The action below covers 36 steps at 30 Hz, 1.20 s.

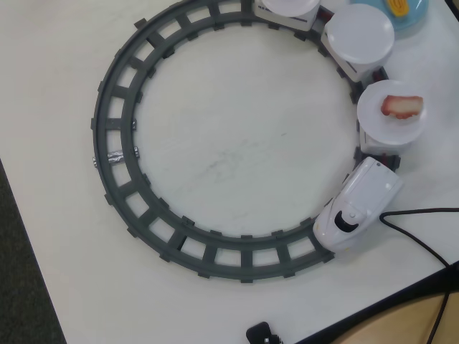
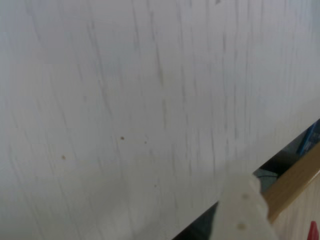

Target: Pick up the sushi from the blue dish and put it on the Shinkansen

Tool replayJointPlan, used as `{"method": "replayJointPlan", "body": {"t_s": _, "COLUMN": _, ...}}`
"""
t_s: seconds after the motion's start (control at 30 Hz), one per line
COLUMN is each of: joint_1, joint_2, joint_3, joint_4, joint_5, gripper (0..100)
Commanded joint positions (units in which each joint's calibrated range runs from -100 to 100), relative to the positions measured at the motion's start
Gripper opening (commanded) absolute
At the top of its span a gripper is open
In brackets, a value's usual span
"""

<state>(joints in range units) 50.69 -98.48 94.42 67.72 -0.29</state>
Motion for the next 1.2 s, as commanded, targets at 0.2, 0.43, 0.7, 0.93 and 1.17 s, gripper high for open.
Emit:
{"method": "replayJointPlan", "body": {"t_s": 0.2, "joint_1": 0.1, "joint_2": -0.3, "joint_3": -0.2, "joint_4": 0.2, "joint_5": 0.2, "gripper": 25}}
{"method": "replayJointPlan", "body": {"t_s": 0.43, "joint_1": 2.0, "joint_2": -0.4, "joint_3": -4.7, "joint_4": -1.1, "joint_5": 13.2, "gripper": 25}}
{"method": "replayJointPlan", "body": {"t_s": 0.7, "joint_1": 0.8, "joint_2": -0.1, "joint_3": -29.2, "joint_4": 5.1, "joint_5": 18.2, "gripper": 25}}
{"method": "replayJointPlan", "body": {"t_s": 0.93, "joint_1": -5.4, "joint_2": 9.9, "joint_3": -52.6, "joint_4": 19.7, "joint_5": 20.6, "gripper": 25}}
{"method": "replayJointPlan", "body": {"t_s": 1.17, "joint_1": -8.4, "joint_2": 42.1, "joint_3": -78.0, "joint_4": 22.3, "joint_5": 24.3, "gripper": 25}}
